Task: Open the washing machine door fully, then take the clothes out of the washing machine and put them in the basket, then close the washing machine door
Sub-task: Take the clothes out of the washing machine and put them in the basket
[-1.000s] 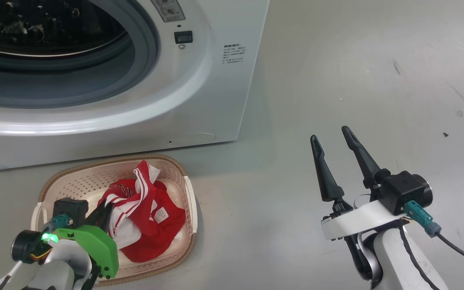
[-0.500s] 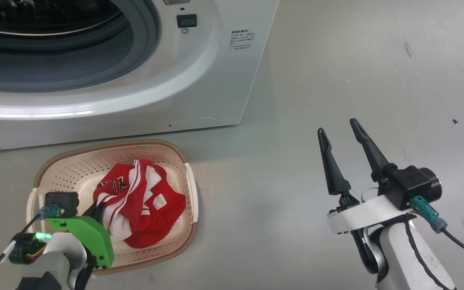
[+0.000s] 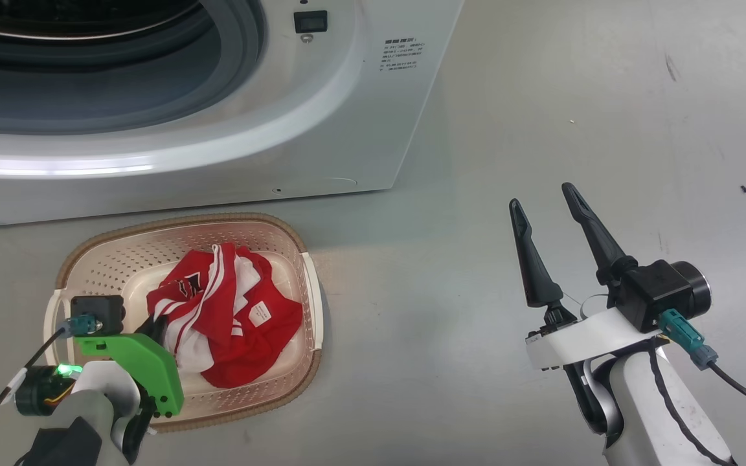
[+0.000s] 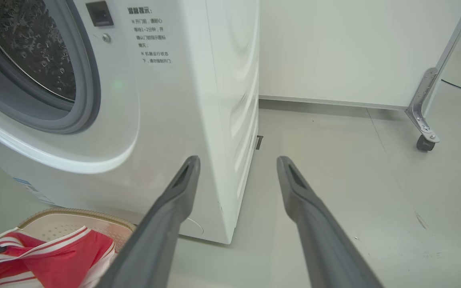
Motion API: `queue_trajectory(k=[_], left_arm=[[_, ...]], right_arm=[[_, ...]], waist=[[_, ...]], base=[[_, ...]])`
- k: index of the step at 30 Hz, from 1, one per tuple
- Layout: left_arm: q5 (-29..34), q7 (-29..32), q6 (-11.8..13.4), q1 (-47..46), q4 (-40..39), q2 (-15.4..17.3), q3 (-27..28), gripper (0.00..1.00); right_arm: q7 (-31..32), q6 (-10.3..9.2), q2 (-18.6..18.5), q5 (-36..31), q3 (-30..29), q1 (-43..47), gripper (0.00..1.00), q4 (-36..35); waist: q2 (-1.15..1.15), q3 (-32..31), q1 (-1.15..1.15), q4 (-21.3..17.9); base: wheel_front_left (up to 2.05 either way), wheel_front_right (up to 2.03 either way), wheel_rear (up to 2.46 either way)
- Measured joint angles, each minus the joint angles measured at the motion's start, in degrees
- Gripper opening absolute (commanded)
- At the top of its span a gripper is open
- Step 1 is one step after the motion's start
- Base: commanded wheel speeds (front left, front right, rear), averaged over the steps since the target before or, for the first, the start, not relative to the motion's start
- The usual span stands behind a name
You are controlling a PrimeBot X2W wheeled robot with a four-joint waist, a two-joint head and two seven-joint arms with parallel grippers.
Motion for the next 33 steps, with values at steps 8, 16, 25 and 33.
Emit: queue_trajectory(k=[8,16,25,33], left_arm=[[0.0,-1.0,0.0,-1.4,3.0,-0.3,-0.5,0.17],[-0.3,-2.5,0.0,-2.2,5.3,-1.5,-1.0,1.0],[-0.3,-5.6,0.0,-3.0,6.3,-1.5,-1.5,1.0],[0.3,-9.5,-0.1,-3.3,6.0,-1.5,-2.9,1.0]], right_arm=[[0.0,0.0,0.0,-0.1,0.0,0.0,1.0,0.2],[0.0,0.03,0.0,-0.1,-0.5,0.0,1.0,0.5],[0.0,0.07,0.1,-0.1,-0.9,0.0,1.0,1.1],[0.0,0.38,0.1,0.0,-1.0,0.0,1.0,1.9]], waist=[[0.0,0.0,0.0,0.0],[0.0,-0.8,0.0,0.4],[0.0,-2.6,0.0,1.3],[0.0,-5.5,0.0,2.3]], base=[[0.0,0.0,0.0],[0.0,0.0,0.0],[0.0,0.0,0.0],[0.0,0.0,0.0]])
